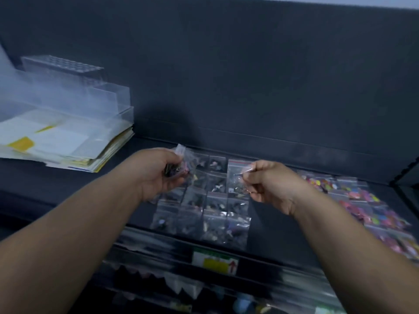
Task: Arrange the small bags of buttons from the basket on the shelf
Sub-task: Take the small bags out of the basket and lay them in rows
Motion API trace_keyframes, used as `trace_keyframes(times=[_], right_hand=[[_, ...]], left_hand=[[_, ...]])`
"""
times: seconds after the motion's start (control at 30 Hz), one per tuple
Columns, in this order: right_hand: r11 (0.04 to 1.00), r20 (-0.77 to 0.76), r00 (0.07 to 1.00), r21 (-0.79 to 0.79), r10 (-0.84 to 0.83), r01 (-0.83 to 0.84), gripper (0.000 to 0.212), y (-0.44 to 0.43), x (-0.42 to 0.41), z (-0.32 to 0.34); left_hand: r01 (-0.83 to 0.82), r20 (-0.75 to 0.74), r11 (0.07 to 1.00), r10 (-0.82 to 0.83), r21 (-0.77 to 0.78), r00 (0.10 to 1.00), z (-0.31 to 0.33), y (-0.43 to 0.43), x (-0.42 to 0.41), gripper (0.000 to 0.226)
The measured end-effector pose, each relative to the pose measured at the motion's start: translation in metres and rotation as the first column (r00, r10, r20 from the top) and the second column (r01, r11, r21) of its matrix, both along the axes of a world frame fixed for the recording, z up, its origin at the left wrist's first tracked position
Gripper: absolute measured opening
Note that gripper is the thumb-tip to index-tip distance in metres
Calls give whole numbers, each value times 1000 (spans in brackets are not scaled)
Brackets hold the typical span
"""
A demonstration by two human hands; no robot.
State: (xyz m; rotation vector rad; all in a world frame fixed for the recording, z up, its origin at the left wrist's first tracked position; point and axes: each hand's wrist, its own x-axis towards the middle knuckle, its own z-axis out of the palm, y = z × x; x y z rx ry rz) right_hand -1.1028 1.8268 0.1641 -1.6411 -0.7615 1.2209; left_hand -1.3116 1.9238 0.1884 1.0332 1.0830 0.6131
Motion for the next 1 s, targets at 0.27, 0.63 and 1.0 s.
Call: trace_keyframes(times=[0.27,0.63,1.0], right_hand=[[982,94,979,-38,-181,185,23,-11,-21,-6],[985,36,994,-138,104,-98,27,36,-120,-16],[947,212,937,-223,279,-231,27,81,-190,-31]], left_hand=[[68,2,997,-68,-35,998,-8,14,-43,10],[-56,-34,998,55,-22,998,-24,33,-95,10],[-162,-10,985,161,-57,987,-34,39,-151,18]])
